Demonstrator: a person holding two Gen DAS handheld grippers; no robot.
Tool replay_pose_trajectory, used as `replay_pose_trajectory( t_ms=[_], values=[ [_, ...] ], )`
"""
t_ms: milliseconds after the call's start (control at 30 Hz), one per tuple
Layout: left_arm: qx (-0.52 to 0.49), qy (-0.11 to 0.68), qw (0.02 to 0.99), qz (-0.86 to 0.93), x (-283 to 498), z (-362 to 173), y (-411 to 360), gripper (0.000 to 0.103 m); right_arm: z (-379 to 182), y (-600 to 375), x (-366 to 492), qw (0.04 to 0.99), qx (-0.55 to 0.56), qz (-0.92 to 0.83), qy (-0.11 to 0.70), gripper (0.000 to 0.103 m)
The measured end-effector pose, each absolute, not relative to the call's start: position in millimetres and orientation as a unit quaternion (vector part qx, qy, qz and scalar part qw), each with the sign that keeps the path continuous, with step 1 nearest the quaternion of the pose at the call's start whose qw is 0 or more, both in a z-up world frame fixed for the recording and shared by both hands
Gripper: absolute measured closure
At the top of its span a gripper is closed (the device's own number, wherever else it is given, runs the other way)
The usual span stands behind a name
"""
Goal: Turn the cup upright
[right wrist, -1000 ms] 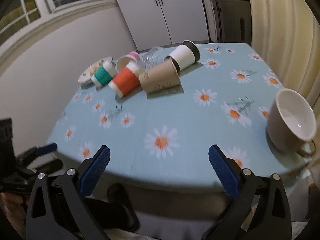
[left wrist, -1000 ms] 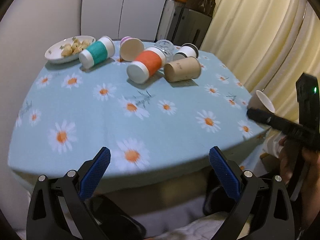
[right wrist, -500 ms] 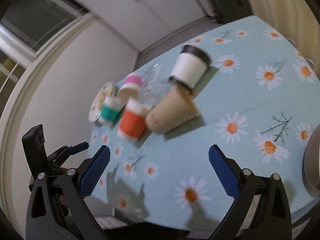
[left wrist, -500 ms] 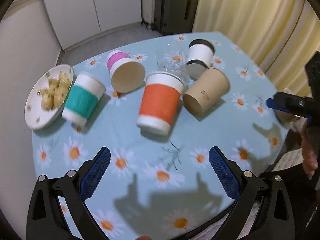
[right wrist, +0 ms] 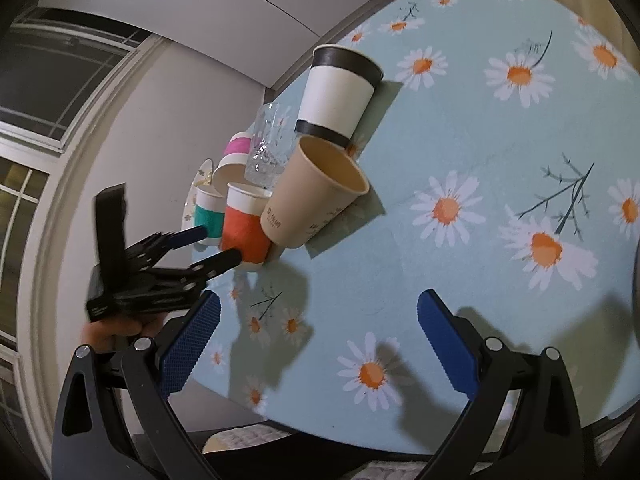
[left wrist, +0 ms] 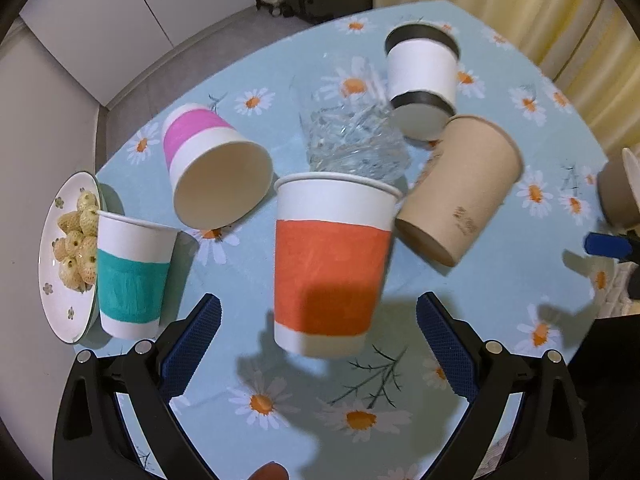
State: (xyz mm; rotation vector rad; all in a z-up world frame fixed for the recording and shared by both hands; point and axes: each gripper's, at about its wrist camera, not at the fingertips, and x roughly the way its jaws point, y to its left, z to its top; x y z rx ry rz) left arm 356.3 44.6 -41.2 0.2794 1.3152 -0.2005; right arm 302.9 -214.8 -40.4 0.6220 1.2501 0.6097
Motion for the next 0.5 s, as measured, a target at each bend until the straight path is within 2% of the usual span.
replay_pose_trajectory(
  t_ms=[67, 300, 333, 400, 500],
  values=[
    [0.130, 0.612, 0.774, -0.094, 361, -44, 44, 0.023, -39, -214, 301, 0.719, 0.287, 0.281, 0.568, 0.005],
    [0.119, 0.626, 0.765, -0.094, 374, -50, 47, 0.024, -43, -214, 299, 0.705, 0.304, 0.282, 0.576, 0.005],
    [0.118, 0.628, 0.763, -0.095, 374, -51, 47, 0.026, -44, -214, 300, 0.704, 0.304, 0.280, 0.578, 0.005],
    [0.121, 0.634, 0.758, -0.094, 375, -55, 47, 0.038, -45, -214, 298, 0.700, 0.306, 0.281, 0.581, 0.005],
    [0.125, 0.641, 0.751, -0.095, 376, -60, 47, 0.042, -45, -213, 298, 0.696, 0.310, 0.286, 0.582, 0.005]
  ],
)
